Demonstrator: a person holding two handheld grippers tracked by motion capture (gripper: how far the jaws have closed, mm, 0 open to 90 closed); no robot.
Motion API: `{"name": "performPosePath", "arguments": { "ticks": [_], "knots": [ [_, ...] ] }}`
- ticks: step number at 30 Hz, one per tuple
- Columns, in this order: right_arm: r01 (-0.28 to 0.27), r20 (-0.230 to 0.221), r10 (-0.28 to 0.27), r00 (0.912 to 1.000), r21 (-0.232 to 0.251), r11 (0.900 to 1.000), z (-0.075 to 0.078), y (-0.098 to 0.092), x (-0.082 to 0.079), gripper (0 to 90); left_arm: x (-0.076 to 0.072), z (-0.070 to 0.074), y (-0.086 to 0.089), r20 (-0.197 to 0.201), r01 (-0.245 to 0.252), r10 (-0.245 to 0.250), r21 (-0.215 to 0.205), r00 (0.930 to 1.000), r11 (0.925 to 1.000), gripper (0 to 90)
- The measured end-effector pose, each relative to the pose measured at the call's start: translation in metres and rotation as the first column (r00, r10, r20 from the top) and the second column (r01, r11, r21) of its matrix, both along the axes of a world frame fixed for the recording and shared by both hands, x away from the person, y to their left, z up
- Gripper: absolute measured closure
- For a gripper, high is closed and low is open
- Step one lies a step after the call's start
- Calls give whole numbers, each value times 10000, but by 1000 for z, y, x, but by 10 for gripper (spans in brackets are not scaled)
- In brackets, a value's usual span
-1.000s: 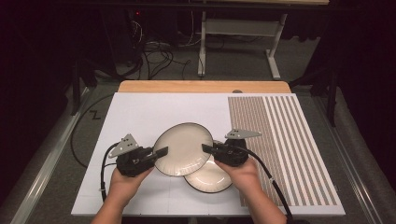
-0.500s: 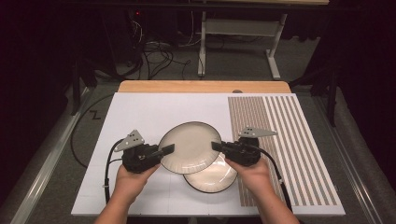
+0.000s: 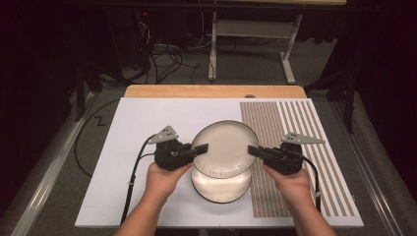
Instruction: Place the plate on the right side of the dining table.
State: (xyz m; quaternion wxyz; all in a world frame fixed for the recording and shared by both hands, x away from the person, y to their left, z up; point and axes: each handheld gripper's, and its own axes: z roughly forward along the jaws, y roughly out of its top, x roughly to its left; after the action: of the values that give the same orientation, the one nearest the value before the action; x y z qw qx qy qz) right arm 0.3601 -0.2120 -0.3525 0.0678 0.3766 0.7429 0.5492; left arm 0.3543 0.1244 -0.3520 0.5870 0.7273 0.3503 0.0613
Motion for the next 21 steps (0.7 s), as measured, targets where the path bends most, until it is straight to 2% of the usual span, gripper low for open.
{"name": "performPosePath", "arguments": {
  "ticks": [1, 3, 4, 6, 7, 8, 9, 13, 15, 16, 19, 20, 21],
  "knots": [
    [0, 0, 0, 10000, 0, 10000, 0, 0, 0, 867, 0, 0, 0, 0, 0, 0, 0, 10000, 10000, 766],
    [174, -61, -174, 9998, 31, 9998, 1, -12, 0, 868, 6, 3, -12, -162, 195, -194, 104, 9997, 9998, 766],
    [359, -113, -358, 9993, 64, 9993, 2, -23, 0, 868, 12, 5, -24, -267, 364, -359, 217, 9990, 9991, 765],
    [455, -127, -454, 9989, 59, 9989, 3, -28, 0, 868, 14, 6, -29, -286, 431, -423, 272, 9987, 9987, 764],
    [669, -145, -669, 9977, 42, 9977, 4, -40, 0, 867, 21, 7, -43, -368, 588, -573, 414, 9977, 9974, 762],
    [669, -145, -669, 9977, 42, 9977, 4, -40, 0, 867, 21, 7, -43, -368, 588, -573, 414, 9977, 9974, 761],
    [897, -187, -896, 9958, 14, 9960, 6, -51, 0, 866, 25, 8, -54, -405, 722, -701, 529, 9967, 9960, 760],
    [1290, -175, -1292, 9915, -130, 9916, 7, -72, -1, 865, 36, 9, -80, -569, 1037, -997, 736, 9934, 9919, 755],
    [1405, -191, -1408, 9899, -163, 9899, 7, -79, -1, 865, 38, 8, -84, -590, 1088, -1043, 778, 9928, 9910, 752],
    [1595, -236, -1600, 9868, -210, 9870, 7, -88, -1, 865, 44, 7, -97, -727, 1222, -1158, 912, 9906, 9883, 749],
    [1843, -302, -1850, 9823, -250, 9826, 6, -101, -1, 864, 50, 5, -112, -862, 1405, -1319, 1034, 9875, 9847, 746],
    [1955, -349, -1963, 9799, -257, 9804, 5, -106, -1, 864, 50, 5, -112, -862, 1405, -1319, 1034, 9875, 9847, 744],
    [2002, -342, -2012, 9790, -284, 9793, 5, -109, -1, 864, 54, 5, -121, -923, 1488, -1389, 1116, 9860, 9825, 743]
  ]
}}
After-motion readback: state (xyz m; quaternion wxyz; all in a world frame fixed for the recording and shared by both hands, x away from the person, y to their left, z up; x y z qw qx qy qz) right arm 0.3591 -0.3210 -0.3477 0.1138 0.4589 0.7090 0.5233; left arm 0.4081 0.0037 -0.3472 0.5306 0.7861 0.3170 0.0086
